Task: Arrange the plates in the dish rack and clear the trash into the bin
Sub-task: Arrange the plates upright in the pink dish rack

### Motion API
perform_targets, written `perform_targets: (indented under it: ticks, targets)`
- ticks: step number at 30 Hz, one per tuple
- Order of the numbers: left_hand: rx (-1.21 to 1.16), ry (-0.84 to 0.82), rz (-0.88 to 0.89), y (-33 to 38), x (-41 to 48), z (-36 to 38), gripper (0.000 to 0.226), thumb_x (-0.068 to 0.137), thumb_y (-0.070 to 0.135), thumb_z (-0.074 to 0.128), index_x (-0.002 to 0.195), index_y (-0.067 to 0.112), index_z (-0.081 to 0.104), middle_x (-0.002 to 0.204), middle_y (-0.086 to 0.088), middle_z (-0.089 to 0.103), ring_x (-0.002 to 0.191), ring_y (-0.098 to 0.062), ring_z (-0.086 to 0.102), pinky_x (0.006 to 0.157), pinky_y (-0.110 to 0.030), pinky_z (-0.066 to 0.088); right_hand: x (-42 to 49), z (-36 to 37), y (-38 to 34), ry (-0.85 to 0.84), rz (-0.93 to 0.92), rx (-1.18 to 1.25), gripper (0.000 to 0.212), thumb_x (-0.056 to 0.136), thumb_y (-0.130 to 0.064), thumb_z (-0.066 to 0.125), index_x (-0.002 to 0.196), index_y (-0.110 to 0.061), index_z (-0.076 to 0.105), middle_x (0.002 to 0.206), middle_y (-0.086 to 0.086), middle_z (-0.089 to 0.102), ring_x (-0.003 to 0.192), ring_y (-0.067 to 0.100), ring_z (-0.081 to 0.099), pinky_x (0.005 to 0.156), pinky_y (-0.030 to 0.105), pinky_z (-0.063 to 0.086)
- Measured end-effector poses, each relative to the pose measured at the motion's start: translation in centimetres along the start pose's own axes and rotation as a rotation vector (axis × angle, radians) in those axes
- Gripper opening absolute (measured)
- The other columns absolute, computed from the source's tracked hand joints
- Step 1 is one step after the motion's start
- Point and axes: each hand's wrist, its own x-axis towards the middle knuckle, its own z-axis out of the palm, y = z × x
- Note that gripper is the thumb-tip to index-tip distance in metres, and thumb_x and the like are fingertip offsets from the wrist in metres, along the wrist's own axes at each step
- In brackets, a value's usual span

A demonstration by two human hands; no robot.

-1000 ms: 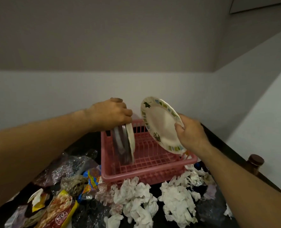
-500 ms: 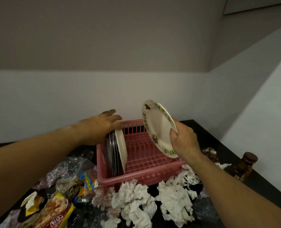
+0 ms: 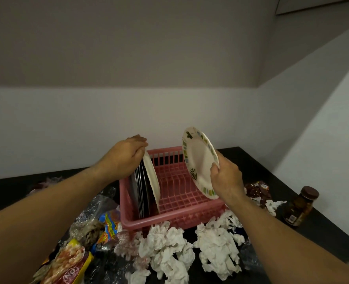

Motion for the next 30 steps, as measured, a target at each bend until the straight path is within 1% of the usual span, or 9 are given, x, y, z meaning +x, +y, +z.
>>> perform_targets:
  ticks: [2,5,9,12,15,18,21,24,30]
  targets:
    - [0.001,0.041,-0.002,0.1,-0.2,0.8,0.04,0.104,0.022,0.035,0.139,0.009,0.048,0.154,-0.003,0.035,0.143,-0.013,0.025,0.113,-0.02,0.011,0.0,0.2,0.3,0.01,0.01,0.016,0.043,0.101,-0.016,0.037,0.142,-0.026,0.048,0.11,0.004,0.062,0.092,0.021,0.064,0.071,0.041,0.062]
    - [-0.009,0.06,-0.003,0.0,-0.3,1.2,0.04,0.104,0.021,0.034,0.138,0.006,0.049,0.156,-0.003,0.03,0.143,-0.014,0.024,0.113,-0.018,0.012,0.4,-0.3,0.6,0.06,0.01,0.051,0.039,0.101,-0.016,0.04,0.137,-0.023,0.052,0.102,0.0,0.06,0.084,0.016,0.062,0.058,0.026,0.057]
    - [0.025,0.069,0.005,0.0,-0.3,1.5,0.039,0.104,0.022,0.033,0.136,0.009,0.052,0.156,-0.005,0.028,0.148,-0.017,0.009,0.119,-0.03,0.002,1.7,-1.5,1.0,0.158,0.017,0.079,0.034,0.1,-0.017,0.042,0.13,-0.021,0.057,0.096,-0.006,0.057,0.079,0.012,0.059,0.049,0.015,0.043]
    - [0.019,0.064,-0.02,0.2,-0.4,1.5,0.041,0.105,0.028,0.031,0.139,0.015,0.049,0.156,-0.004,0.028,0.147,-0.017,0.012,0.119,-0.032,0.007,1.8,-1.3,1.3,0.132,0.029,0.058,0.032,0.1,-0.018,0.042,0.129,-0.021,0.057,0.096,-0.006,0.058,0.08,0.013,0.06,0.051,0.017,0.046]
    - [0.022,0.058,-0.046,0.2,-0.4,1.5,0.048,0.104,0.034,0.03,0.147,0.014,0.036,0.159,-0.004,0.021,0.146,-0.016,0.017,0.115,-0.028,0.015,1.0,-0.5,1.6,0.08,0.034,0.048,0.036,0.1,-0.017,0.04,0.133,-0.024,0.055,0.101,-0.003,0.06,0.084,0.015,0.061,0.058,0.027,0.056]
    - [0.038,0.046,-0.086,0.1,-0.3,1.5,0.056,0.103,0.039,0.029,0.151,0.009,0.025,0.162,-0.004,0.012,0.147,-0.015,0.013,0.117,-0.03,0.015,0.5,0.1,1.7,0.05,0.042,0.055,0.039,0.101,-0.016,0.039,0.136,-0.025,0.053,0.108,0.003,0.064,0.09,0.019,0.064,0.07,0.039,0.062]
    - [0.063,0.045,-0.089,0.0,-0.4,1.7,0.058,0.103,0.041,0.027,0.151,0.009,0.025,0.161,-0.005,0.016,0.147,-0.015,0.011,0.118,-0.029,0.01,0.4,0.3,2.0,0.04,0.078,0.072,0.041,0.101,-0.015,0.04,0.139,-0.024,0.051,0.109,0.005,0.064,0.095,0.022,0.065,0.075,0.043,0.062]
    - [0.087,0.048,-0.092,0.0,-0.5,1.8,0.058,0.103,0.043,0.026,0.152,0.014,0.024,0.161,-0.004,0.017,0.148,-0.016,0.008,0.116,-0.029,0.006,0.4,0.3,2.2,0.027,0.103,0.096,0.041,0.1,-0.012,0.042,0.138,-0.022,0.052,0.108,0.005,0.064,0.094,0.023,0.065,0.076,0.043,0.061]
    - [0.081,0.038,-0.098,0.0,-0.5,1.7,0.057,0.102,0.046,0.024,0.153,0.02,0.023,0.161,-0.001,0.017,0.148,-0.015,0.01,0.115,-0.029,0.009,1.3,-0.3,3.4,0.018,0.204,0.098,0.036,0.097,-0.011,0.05,0.132,-0.019,0.054,0.104,0.002,0.062,0.087,0.02,0.06,0.065,0.031,0.054]
